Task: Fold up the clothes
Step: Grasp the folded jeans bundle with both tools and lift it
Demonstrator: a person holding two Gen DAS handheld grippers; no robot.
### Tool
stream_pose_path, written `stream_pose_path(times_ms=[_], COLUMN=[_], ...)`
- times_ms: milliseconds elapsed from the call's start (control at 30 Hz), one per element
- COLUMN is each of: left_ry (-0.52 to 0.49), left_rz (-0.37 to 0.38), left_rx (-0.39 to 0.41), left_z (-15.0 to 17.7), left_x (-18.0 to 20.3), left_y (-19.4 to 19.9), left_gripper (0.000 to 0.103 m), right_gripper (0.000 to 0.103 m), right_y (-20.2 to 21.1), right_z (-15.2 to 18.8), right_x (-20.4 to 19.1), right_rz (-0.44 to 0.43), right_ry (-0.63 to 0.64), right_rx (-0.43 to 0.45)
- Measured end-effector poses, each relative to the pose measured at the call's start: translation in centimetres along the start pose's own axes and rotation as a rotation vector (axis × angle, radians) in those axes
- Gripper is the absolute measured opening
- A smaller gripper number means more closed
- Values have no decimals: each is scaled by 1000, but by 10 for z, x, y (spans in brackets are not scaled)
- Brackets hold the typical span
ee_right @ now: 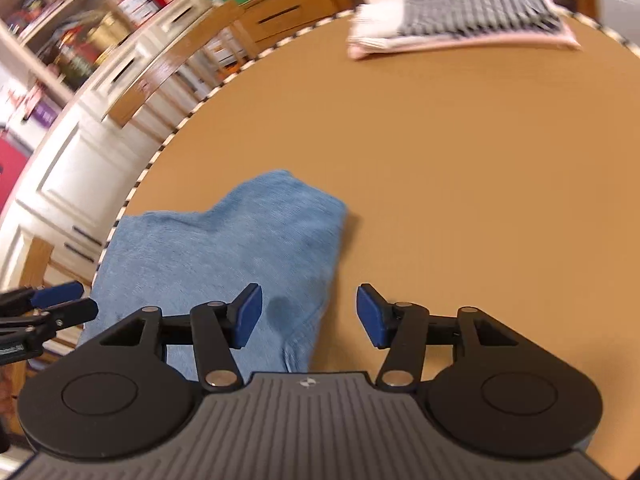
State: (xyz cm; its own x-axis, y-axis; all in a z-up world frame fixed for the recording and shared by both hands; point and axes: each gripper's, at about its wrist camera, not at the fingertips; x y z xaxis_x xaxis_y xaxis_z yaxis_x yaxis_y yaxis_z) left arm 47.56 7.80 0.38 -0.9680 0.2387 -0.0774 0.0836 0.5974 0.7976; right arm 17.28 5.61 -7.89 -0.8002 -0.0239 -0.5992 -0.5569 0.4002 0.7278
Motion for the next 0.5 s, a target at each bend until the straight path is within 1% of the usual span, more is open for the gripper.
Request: stream_pose_path(times_ms=[100,133,200,267,400,500], left_ry=[36,49,101,149,264,379], left_rz=[67,90,113,156,313,423], left_rx=[19,26,19,6,-11,-79], left_z=[7,9,12,12,14,17], left_x=[-21,-28,-44,-56,-82,-103], left_y=[-5,-6,-13,-24,-52,-77], left_gripper=[61,61,61,61,62,62], right_gripper=[55,55,56,57,57,56], right_y=[4,5,5,3,-6,-16], right_z=[3,4,5,6,6,5], right_x=[17,21,28,28,29,27], right_rz=[-33,-32,-25,-34,-78,-85], right_ry=[-126,-155,-197,-218,-269,-283], right_rx=[-9,-10,-10,-10,-38,-62])
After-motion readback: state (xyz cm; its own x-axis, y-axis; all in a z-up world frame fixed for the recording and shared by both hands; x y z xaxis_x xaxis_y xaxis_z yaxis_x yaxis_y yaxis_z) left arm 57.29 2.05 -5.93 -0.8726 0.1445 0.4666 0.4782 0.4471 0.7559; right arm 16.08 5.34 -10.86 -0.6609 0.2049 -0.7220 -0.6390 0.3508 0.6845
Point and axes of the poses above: each gripper's, at about its wrist camera, not at the fingertips, and y roughly against the way its jaws point, x to its right, z to its underside, and after that the axes turned 10 degrees about -y, right-handed
